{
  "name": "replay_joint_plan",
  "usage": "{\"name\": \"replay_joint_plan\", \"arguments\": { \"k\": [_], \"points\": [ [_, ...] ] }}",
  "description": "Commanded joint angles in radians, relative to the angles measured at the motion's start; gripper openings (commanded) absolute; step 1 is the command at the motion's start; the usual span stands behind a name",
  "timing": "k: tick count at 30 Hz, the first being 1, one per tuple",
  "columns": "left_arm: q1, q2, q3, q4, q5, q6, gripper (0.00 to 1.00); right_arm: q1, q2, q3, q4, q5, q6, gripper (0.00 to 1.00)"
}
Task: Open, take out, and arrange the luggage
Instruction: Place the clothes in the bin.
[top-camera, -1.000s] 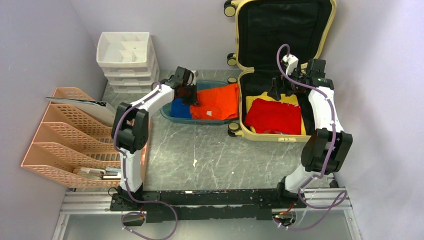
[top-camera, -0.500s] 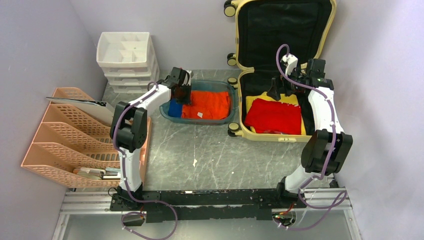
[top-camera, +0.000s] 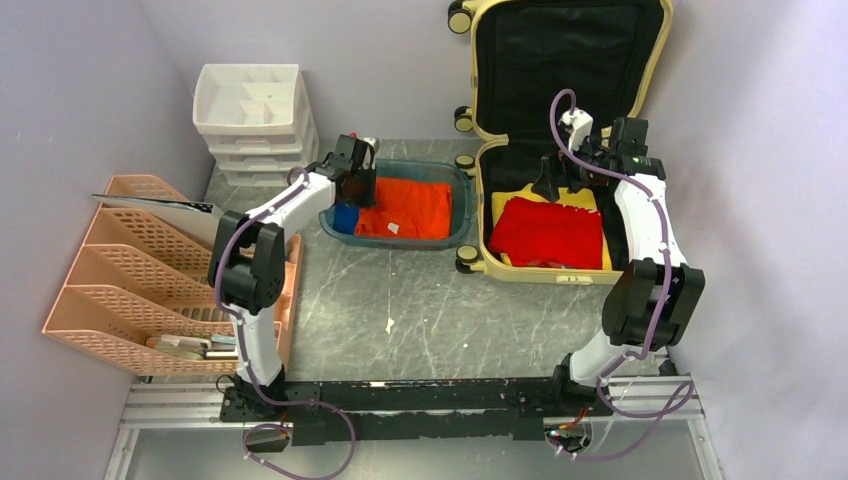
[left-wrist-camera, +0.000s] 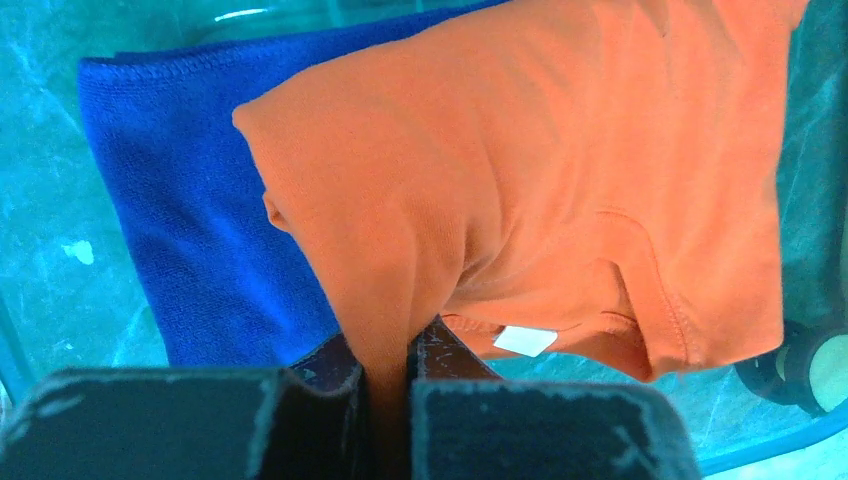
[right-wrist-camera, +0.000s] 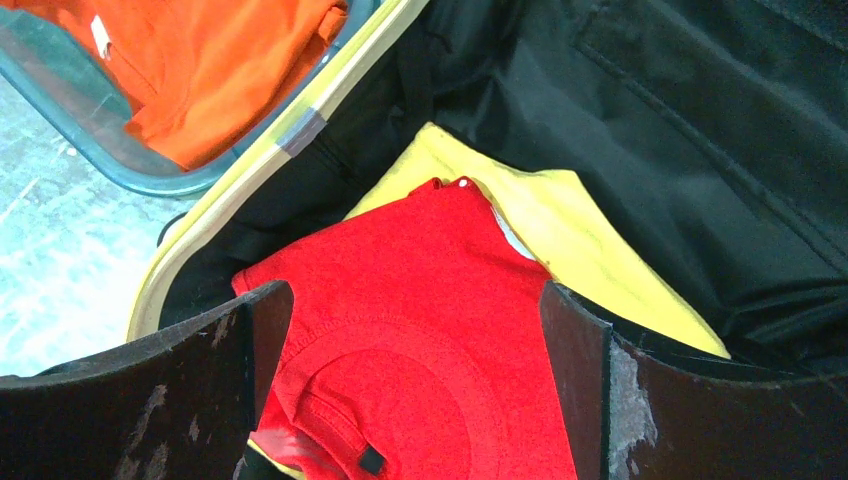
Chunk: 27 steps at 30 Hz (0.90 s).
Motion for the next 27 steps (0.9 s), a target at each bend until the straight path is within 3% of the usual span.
{"name": "replay_joint_plan", "arguments": {
  "k": [1,3,5,9,13,19,25,27],
  "points": [
    [0.001,-0.036,0.013,0.038,-0.035,-0.005,0.05,0.007,-0.036,0.001,0.025,-0.023,-0.01,1.0],
    [0.001,-0.015,0.017,0.017,-0.035,0.001,0.07,0.008,-0.038,0.002,0.025,-0.022,-0.01,1.0],
    [0.002,0.002,0.015,0.002,-0.035,0.006,0.2,0.008,-0.038,0.002,0.024,-0.022,-0.012,1.0],
    [0.002,0.015,0.017,-0.027,-0.035,0.009,0.61,0.009,-0.036,0.0,0.023,-0.019,-0.014,1.0],
    [0.002,-0.005,0.021,-0.016,-0.087,0.016,0.87,0.009,-0.035,0.001,0.021,-0.02,-0.017,1.0],
    [0.002,-0.057,0.027,0.116,-0.189,0.061,0.89,0.012,-0.031,0.003,0.018,-0.018,-0.021,1.0],
    [0.002,-0.056,0.061,0.207,-0.18,0.098,0.88,0.014,-0.036,-0.003,0.024,-0.013,-0.018,1.0],
    [0.005,-0.027,0.088,0.216,-0.159,0.105,0.84,0.015,-0.035,-0.002,0.025,-0.013,-0.018,1.0]
  ]
}}
